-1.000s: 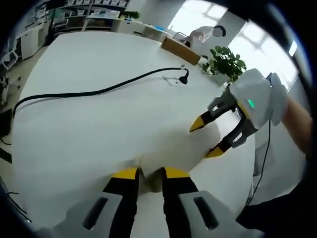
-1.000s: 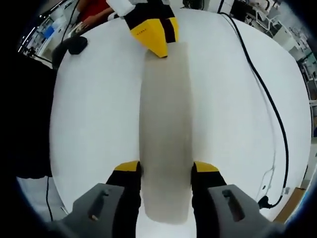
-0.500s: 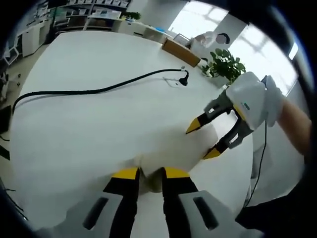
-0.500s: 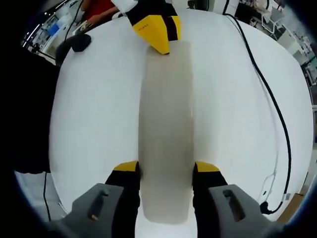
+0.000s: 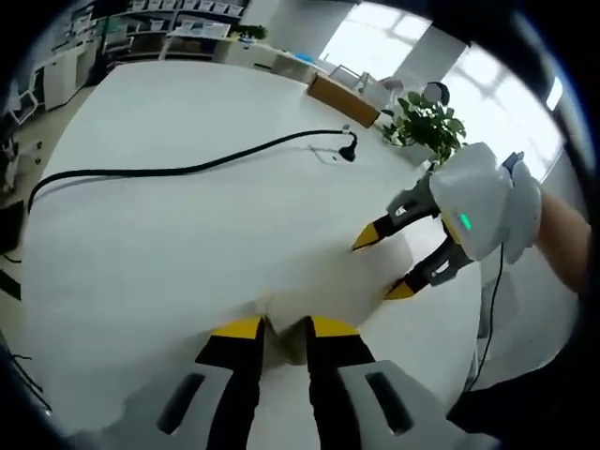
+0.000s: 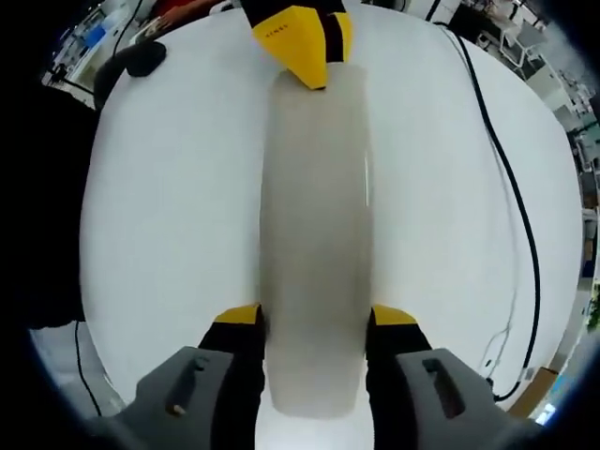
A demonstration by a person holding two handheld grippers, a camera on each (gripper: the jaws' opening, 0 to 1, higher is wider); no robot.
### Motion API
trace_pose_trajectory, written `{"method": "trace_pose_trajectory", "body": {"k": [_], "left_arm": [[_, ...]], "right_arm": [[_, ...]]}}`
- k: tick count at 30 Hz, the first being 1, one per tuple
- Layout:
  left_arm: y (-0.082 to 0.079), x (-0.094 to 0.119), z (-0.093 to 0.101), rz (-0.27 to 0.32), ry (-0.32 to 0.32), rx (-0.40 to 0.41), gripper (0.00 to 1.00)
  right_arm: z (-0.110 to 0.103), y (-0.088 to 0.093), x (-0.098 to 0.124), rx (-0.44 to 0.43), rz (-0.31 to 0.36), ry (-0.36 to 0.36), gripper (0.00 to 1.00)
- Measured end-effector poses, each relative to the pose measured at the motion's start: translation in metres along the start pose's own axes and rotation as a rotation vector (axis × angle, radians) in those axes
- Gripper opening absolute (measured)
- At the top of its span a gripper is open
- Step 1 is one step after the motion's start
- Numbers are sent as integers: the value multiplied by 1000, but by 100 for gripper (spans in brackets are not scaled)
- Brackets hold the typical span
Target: Arrange the utensils inside the cutlery case until each visible utensil rests in its matching compartment.
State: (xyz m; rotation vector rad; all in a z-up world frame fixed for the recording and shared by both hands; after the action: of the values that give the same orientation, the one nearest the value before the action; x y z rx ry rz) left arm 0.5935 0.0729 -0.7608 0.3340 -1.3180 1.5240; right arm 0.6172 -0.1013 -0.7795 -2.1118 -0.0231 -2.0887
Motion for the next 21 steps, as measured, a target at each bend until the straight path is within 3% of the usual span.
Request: {"method": "trace_pose_trajectory", "body": {"k": [1,4,14,16,21], "left_arm": [[-2,-4,4,34,20,16,17],[-3,-1,6,29,5,-6,17],[-7,-4,7,20,-1,-24,17],[-7,-5,6,-7,-10,17,16],[-10,-6,8,-31,-12,-39,16]], "right_arm": [[0,-1,0,3,-9,1,41],[-1,-1,0,-9,-33,5,40],[-2,6,2,-15,62,11,40],[-1,7,2,-16,79,9,40],[0,4,1,-3,70,-1,40]]}}
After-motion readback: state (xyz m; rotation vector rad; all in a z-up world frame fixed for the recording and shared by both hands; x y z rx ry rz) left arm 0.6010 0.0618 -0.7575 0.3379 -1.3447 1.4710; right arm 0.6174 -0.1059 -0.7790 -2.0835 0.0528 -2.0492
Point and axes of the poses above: the point that each gripper's makers call its tool centre point, and the gripper's own axes: x roughly backward along the fingers, z roughly to its right, y roughly out of its underside, the point moved 5 cm from there along x, roughly backward along the fingers, and after that the axes turned 2 degrees about z, right-handed, at the moved point
